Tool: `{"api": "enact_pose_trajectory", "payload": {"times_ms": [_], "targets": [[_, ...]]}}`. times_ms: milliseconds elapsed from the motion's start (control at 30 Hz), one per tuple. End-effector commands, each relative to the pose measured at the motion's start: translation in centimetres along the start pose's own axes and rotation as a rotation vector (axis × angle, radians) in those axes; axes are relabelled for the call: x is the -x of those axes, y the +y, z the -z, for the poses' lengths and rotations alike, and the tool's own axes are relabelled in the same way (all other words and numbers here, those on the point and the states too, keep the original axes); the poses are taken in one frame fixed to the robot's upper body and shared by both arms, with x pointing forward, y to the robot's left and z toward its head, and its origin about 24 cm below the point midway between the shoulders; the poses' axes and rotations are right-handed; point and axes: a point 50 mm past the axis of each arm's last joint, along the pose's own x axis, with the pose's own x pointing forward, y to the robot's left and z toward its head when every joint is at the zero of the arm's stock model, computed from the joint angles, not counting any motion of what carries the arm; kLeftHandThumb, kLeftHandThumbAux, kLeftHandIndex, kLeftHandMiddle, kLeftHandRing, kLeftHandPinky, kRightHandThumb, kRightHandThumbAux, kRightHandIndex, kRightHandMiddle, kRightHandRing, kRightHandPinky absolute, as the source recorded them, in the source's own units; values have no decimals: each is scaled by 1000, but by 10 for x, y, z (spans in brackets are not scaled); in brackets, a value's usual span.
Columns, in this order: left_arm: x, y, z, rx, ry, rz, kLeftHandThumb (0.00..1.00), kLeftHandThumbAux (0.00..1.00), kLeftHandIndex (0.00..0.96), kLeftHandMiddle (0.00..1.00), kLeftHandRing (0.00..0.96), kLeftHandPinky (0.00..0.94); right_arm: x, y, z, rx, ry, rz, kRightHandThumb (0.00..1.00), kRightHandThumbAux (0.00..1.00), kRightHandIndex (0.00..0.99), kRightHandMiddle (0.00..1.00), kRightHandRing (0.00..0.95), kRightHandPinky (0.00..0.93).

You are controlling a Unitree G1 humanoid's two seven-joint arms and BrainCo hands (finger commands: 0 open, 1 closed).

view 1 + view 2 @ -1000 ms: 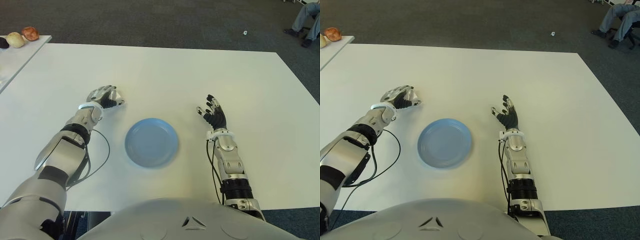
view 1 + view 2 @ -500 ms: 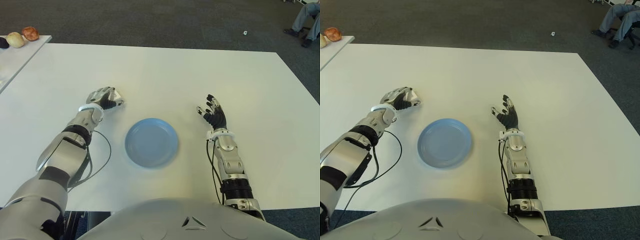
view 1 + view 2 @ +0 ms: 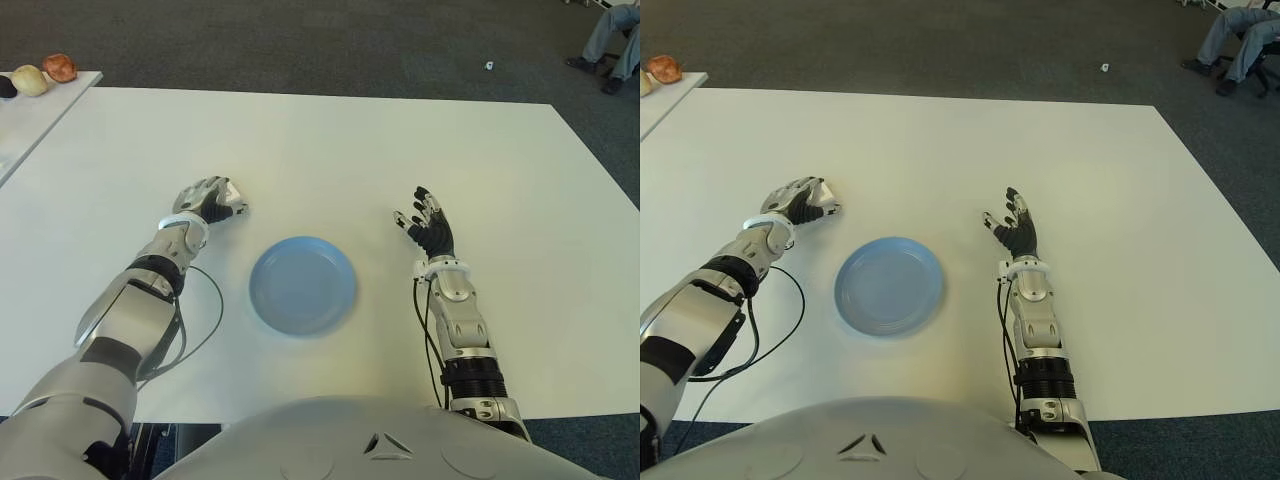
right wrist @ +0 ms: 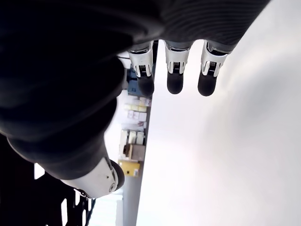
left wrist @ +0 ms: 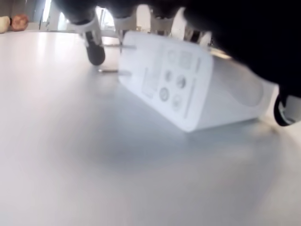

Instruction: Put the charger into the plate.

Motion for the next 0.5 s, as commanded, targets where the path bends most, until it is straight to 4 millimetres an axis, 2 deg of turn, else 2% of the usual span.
{"api": "enact_pose_trajectory", "payload": {"times_ms": [33,500], "targets": [[10,-22,6,-20,31,59,106,314,0,0,3,90,1,-1,0,-14,4,0,54,808,0,32,35,67],[15,-29,14,-18,47,70,105,349,0,0,26,105,4,-2,-1,-22,-3,-10,19,785,0,33,33,59]]}}
